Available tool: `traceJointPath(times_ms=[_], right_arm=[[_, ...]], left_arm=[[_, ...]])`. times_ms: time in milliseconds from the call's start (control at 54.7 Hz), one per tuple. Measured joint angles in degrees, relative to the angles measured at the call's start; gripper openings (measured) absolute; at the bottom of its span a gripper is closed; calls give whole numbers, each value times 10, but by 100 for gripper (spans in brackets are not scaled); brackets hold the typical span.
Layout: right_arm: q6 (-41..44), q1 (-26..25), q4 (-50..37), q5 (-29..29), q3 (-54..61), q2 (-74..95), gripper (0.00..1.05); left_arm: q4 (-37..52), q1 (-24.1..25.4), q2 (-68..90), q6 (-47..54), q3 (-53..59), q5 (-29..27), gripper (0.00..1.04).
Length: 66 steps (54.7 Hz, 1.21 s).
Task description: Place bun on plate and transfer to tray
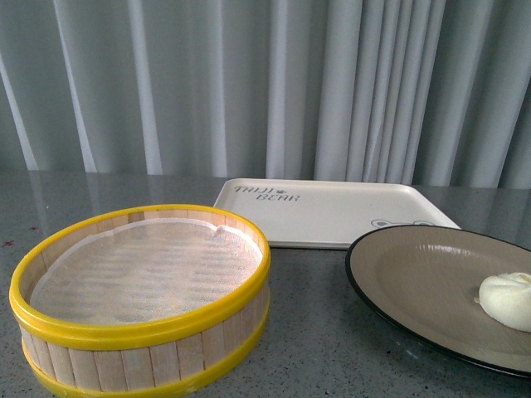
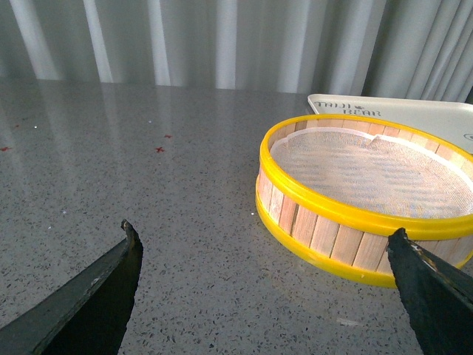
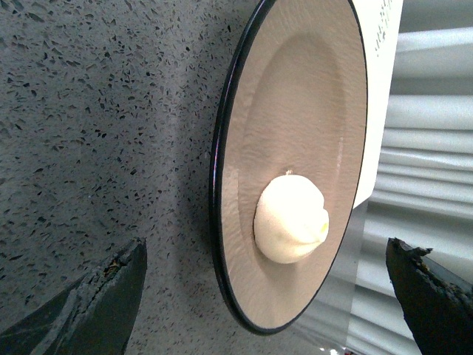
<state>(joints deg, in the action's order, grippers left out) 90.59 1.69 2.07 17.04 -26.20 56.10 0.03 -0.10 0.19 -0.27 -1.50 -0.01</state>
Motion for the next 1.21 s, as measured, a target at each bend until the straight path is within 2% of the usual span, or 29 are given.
traceJointPath(times_ms=[293,640,1097,1170,1207], right_arm=[[8,31,-83,-7,0,74,96],[6,50,-125,-15,-12,130,96],[7,50,-171,-17,-16,180,96],[8,50,-173,-17,-18,184,88],[7,50,-175,-18,-20,186,79]], left_arm=[[0,0,0,0,0,0,98],[0,0,0,0,0,0,98],[0,0,0,0,0,0,98],[0,0,0,0,0,0,98],[0,0,0,0,0,0,98]])
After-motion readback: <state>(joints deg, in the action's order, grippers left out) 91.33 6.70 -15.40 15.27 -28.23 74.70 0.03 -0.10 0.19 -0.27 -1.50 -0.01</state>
